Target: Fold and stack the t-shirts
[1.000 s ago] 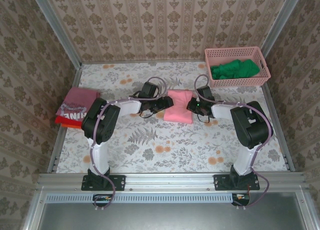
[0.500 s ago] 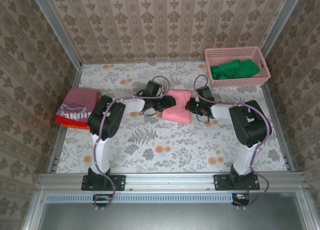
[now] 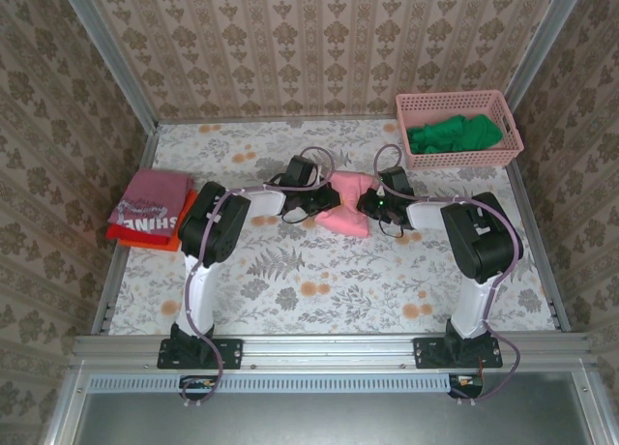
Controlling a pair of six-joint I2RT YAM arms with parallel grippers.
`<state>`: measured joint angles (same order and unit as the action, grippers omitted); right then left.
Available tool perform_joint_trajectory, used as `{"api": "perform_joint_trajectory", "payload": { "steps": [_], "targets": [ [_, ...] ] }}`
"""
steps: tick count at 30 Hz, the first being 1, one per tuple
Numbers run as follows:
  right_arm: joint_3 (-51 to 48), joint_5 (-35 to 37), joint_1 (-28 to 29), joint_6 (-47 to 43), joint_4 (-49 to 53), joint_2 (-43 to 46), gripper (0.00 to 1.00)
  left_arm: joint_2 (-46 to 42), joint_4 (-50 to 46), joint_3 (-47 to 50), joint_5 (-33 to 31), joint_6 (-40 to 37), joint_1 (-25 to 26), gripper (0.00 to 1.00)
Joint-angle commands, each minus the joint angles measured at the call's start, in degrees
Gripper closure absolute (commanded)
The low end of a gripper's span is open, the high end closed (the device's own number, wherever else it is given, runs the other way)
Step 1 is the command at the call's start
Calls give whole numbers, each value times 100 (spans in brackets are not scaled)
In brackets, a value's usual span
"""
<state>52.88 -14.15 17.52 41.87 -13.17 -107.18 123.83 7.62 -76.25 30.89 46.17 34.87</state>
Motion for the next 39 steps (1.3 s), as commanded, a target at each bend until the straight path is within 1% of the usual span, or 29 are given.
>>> {"api": "perform_joint_trajectory", "payload": {
  "steps": [1, 2, 3, 5, 7, 8, 11, 12, 14, 17, 20, 22, 26, 27, 28, 30, 32, 34, 37, 39],
  "targets": [
    [-227, -97, 67, -343, 120, 348, 54, -22, -214, 139, -120, -436, 91, 100],
    [-295, -35, 59, -436, 69, 452, 42, -130, -284, 202, -186, -605, 69, 100],
    [-368, 55, 67, -599, 12, 614, 34, -267, -388, 257, -262, -809, 38, 100],
    [-506, 183, 68, -899, -120, 860, 22, -538, -642, 364, -439, -1210, -21, 100],
    [-665, 185, 84, -1223, -300, 1092, 14, -817, -877, 461, -485, -1679, -101, 100],
    [-750, 164, 119, -1368, -436, 1181, 12, -899, -1097, 442, -516, -1939, -128, 100],
    [-951, -46, 282, -1871, -820, 1407, 6, -1031, -2111, 156, -734, -2806, -205, 100],
    [-1010, -61, 370, -2033, -917, 1466, 4, -1083, -2301, 120, -788, -3025, -240, 100],
    [-1086, -17, 507, -2229, -1094, 1531, 3, -1208, -2290, 225, -719, -3247, -347, 100],
    [-1075, -32, 641, -2326, -1153, 1511, 2, -1358, -2260, 385, -635, -3290, -528, 100],
    [-798, 237, 648, -1991, -721, 1344, 3, -1486, -2211, 514, -583, -3168, -646, 100],
    [-584, 194, 648, -1752, -412, 1190, 5, -1581, -2092, 689, -636, -2999, -687, 100],
    [-573, -61, 691, -1445, -648, 1111, 6, -1996, -1742, 1343, -826, -2819, -850, 100],
    [-569, -152, 735, -1502, -698, 1111, 6, -2151, -1785, 1461, -896, -2927, -1042, 100],
    [-559, -290, 818, -1701, -774, 1120, 5, -2297, -1992, 1479, -1020, -3117, -1097, 100],
    [-543, -441, 1072, -2231, -884, 1128, 3, -2521, -2426, 1428, -1293, -3751, -1156, 100],
    [-551, -533, 1383, -2711, -1110, 1125, 1, -2739, -2860, 1359, -1730, -4306, -1237, 100],
    [-481, -738, 1615, -2912, -1262, 1078, 0, -2827, -3350, 1216, -1911, -4724, -1422, 100],
    [-321, -1186, 1932, -3192, -1545, 973, 0, -2951, -3897, 1111, -2325, -5049, -1768, 100],
    [-266, -1279, 2128, -3330, -1801, 936, 0, -3103, -4059, 1152, -2549, -5244, -1976, 100]
  ]
}}
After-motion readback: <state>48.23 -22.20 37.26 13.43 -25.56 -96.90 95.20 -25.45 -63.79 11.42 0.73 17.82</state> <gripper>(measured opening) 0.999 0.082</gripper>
